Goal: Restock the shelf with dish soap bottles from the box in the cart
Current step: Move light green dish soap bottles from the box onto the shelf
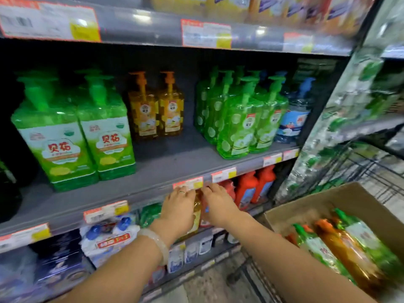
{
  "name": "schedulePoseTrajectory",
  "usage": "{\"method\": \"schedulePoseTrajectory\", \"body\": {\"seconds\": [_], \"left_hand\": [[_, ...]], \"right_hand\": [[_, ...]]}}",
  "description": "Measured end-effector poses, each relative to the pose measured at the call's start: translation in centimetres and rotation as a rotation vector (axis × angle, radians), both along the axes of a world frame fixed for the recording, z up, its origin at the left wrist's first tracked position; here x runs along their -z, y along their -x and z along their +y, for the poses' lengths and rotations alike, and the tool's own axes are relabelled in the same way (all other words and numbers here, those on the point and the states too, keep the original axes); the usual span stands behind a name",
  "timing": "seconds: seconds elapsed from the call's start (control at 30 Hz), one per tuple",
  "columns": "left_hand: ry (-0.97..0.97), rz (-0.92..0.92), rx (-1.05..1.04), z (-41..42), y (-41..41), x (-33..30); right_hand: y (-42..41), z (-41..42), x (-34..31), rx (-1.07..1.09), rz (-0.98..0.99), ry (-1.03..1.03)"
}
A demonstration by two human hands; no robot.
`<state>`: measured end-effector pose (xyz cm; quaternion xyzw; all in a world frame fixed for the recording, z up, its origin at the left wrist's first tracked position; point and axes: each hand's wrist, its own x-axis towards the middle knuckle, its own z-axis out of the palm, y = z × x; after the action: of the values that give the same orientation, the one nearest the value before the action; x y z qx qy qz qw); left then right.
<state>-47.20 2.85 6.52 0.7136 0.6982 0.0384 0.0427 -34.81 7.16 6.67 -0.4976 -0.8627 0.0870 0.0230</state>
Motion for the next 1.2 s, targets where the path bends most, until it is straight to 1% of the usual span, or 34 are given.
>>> {"method": "schedulePoseTrajectory", "body": {"seconds": [0.13,0.23,0.33,0.53,0.67,0.8,1.0,1.2], "left_hand": [[0.059,0.033,0.138,-0.1,-6.7,0.8],[0.135,0.03,0.221,-0.1,-12.1,1.4],[0.164,0.015,0.289,-0.1,-18.5,1.9],[0.259,-0.043,0.363,-0.5,-33.4,4.2],[0.332,-0.03,0.364,-1.1,-40.4,6.8],[0.396,-0.019,0.332,-0.7,-42.6,8.4],[0.475,-0.009,0.249,2.6,-42.8,10.2],[0.552,-0.09,0.216,7.0,-44.5,12.9]], "right_hand": [[-7.2,-1.1,1.3,0.14,-0.042,0.068],[-12.9,-2.3,2.3,0.229,-0.023,0.1],[-19.6,-3.7,3.0,0.31,-0.021,0.124],[-33.7,-5.7,4.5,0.418,-0.05,0.218],[-41.0,-5.9,6.1,0.472,-0.092,0.3],[-44.9,-4.5,7.4,0.475,-0.066,0.387],[-46.8,-1.7,9.3,0.481,-0.063,0.428],[-49.1,2.3,10.4,0.516,-0.047,0.462]]}}
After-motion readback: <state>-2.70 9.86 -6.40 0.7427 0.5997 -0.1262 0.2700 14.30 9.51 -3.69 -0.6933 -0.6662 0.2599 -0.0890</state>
